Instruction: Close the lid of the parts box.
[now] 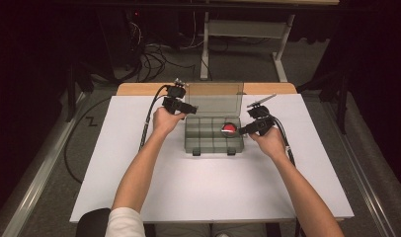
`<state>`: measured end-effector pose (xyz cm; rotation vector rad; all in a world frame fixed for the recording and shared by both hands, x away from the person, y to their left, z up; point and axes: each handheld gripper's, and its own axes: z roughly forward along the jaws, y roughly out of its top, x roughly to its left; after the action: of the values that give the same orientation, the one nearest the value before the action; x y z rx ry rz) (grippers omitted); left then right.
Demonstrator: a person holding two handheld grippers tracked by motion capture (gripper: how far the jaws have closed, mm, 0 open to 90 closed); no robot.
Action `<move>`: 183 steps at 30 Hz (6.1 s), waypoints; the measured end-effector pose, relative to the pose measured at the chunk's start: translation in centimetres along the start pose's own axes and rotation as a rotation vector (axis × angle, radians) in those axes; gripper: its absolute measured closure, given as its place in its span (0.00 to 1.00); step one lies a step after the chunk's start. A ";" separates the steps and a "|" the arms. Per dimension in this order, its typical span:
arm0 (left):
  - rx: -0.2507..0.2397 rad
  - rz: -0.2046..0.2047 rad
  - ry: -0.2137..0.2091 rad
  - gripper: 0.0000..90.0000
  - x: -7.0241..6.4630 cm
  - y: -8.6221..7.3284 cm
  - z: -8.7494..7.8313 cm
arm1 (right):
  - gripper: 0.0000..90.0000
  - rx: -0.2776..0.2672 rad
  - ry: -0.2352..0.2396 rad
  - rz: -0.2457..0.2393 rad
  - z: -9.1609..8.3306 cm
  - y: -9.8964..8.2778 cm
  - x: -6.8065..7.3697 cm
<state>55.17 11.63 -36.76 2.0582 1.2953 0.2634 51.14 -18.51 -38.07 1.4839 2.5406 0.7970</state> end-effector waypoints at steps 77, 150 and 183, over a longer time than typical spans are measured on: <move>-0.017 0.138 -0.013 0.60 -1.2 -2.7 -2.4 | 1.00 -0.204 -0.048 -0.088 -4.9 0.7 -0.1; 0.021 0.121 -0.010 0.79 -1.3 -6.1 -3.3 | 1.00 -0.145 0.032 -0.119 -1.8 -1.5 0.4; -0.017 0.162 -0.004 0.72 -2.4 -6.3 -3.2 | 0.91 -0.156 0.034 -0.134 -1.4 -1.7 0.8</move>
<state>47.93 12.68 -37.99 2.1513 1.1211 0.3412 48.89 -19.05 -37.59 1.2505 2.5045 0.9815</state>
